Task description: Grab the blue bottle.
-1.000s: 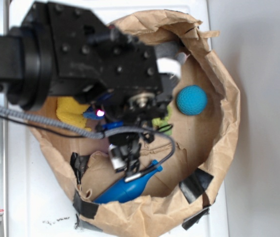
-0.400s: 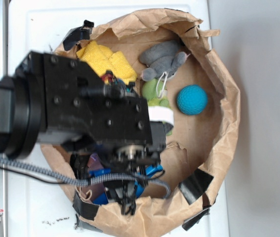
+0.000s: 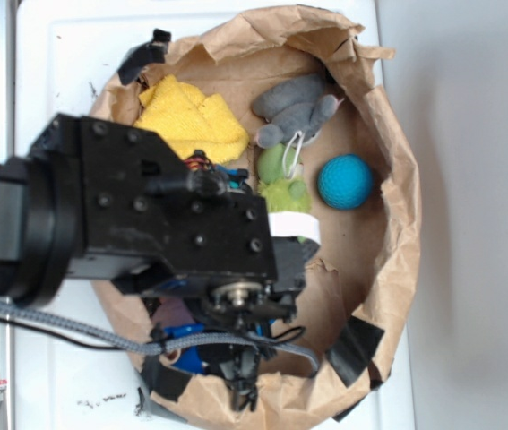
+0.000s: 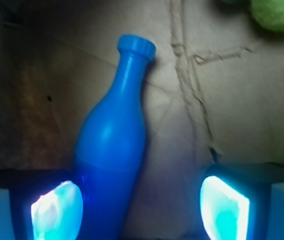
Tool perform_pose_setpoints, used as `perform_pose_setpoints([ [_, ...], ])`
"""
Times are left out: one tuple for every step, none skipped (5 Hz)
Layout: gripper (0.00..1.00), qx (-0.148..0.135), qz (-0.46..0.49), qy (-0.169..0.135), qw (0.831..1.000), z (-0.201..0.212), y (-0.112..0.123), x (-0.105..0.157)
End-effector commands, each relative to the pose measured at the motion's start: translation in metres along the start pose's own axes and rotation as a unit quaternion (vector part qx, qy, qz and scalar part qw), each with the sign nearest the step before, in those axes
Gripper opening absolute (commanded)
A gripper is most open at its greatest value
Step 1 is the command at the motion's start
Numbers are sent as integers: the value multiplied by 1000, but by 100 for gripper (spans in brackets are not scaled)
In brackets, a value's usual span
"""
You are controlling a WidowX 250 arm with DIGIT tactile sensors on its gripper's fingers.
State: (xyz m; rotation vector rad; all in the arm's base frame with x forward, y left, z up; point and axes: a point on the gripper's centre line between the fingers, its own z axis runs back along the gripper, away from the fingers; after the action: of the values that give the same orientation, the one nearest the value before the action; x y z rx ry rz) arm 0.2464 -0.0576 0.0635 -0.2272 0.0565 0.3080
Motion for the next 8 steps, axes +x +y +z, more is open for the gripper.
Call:
perform_pose_setpoints([
  [100,-18,-16,-33,999,-21,-9,17],
  [100,11,-17,-22,1000,-35,-8,15],
  [61,5,-14,-12,1000,-33,-2,16],
  [0,-5,-4,-21,1000,-22,7,18],
  [0,-16,9,-23,1000,-11,16,22],
  [0,-33,32,-38,998,10,33,34],
  [0,-40,52,-59,996,28,50,43],
  [0,-25,37,-67,997,53,55,43],
])
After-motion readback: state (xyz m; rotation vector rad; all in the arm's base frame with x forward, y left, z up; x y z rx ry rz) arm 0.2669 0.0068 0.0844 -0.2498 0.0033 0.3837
